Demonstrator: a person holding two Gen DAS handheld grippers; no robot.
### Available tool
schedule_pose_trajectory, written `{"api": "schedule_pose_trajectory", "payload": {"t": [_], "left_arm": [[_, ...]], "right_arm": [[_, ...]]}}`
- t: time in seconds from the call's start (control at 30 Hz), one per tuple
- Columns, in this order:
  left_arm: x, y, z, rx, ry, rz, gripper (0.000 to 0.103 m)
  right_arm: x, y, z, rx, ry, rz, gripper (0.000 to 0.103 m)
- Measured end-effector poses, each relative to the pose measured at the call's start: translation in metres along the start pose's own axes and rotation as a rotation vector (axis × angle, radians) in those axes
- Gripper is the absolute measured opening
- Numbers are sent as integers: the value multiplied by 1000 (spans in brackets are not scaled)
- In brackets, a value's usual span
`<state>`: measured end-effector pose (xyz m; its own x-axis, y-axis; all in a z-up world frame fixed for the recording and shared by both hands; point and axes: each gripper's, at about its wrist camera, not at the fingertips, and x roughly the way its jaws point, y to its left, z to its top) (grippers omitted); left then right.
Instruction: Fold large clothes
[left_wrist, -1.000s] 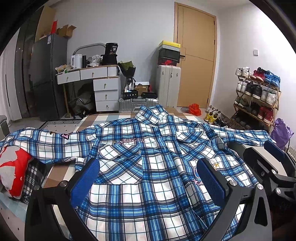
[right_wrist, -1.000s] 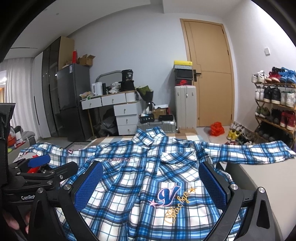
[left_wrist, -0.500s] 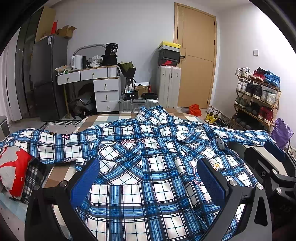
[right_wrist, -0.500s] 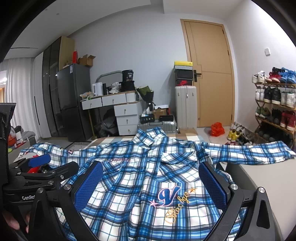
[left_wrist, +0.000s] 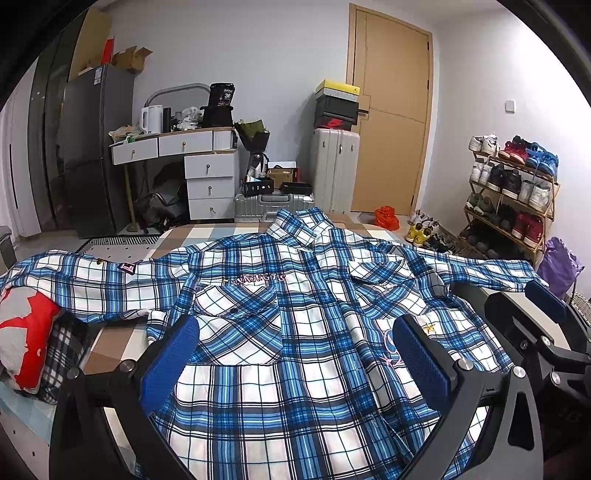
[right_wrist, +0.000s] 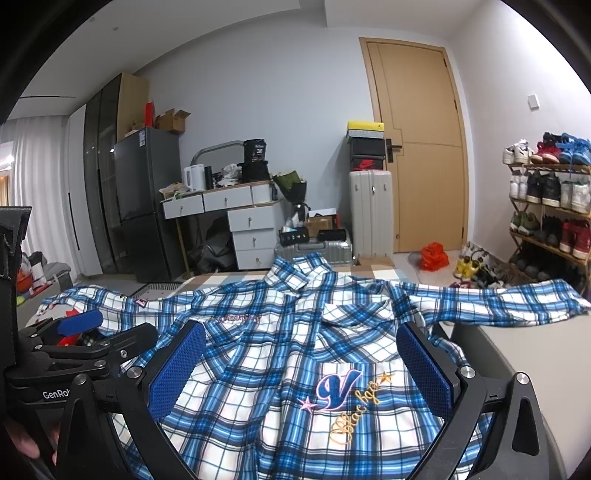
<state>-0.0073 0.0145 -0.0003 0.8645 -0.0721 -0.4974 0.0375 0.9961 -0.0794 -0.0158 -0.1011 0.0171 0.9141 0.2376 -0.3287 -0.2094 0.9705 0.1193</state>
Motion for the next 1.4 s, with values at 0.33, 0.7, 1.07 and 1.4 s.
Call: {"api": "schedule_pose_trajectory", "payload": {"t": [0.33, 0.7, 1.07, 1.4], "left_arm": [[1, 0, -2, -4, 7, 5, 102], [1, -2, -2, 5, 14, 7, 102], [8, -12, -7, 46, 59, -21, 102], [28, -26, -16, 123, 109, -3, 102]], "right_arm": [[0, -2, 0, 13, 1, -3, 103], [1, -16, 3, 92, 9, 13, 103], [-2, -228, 34, 473, 32, -286, 103], [23, -465, 9, 940, 248, -432, 103]]}}
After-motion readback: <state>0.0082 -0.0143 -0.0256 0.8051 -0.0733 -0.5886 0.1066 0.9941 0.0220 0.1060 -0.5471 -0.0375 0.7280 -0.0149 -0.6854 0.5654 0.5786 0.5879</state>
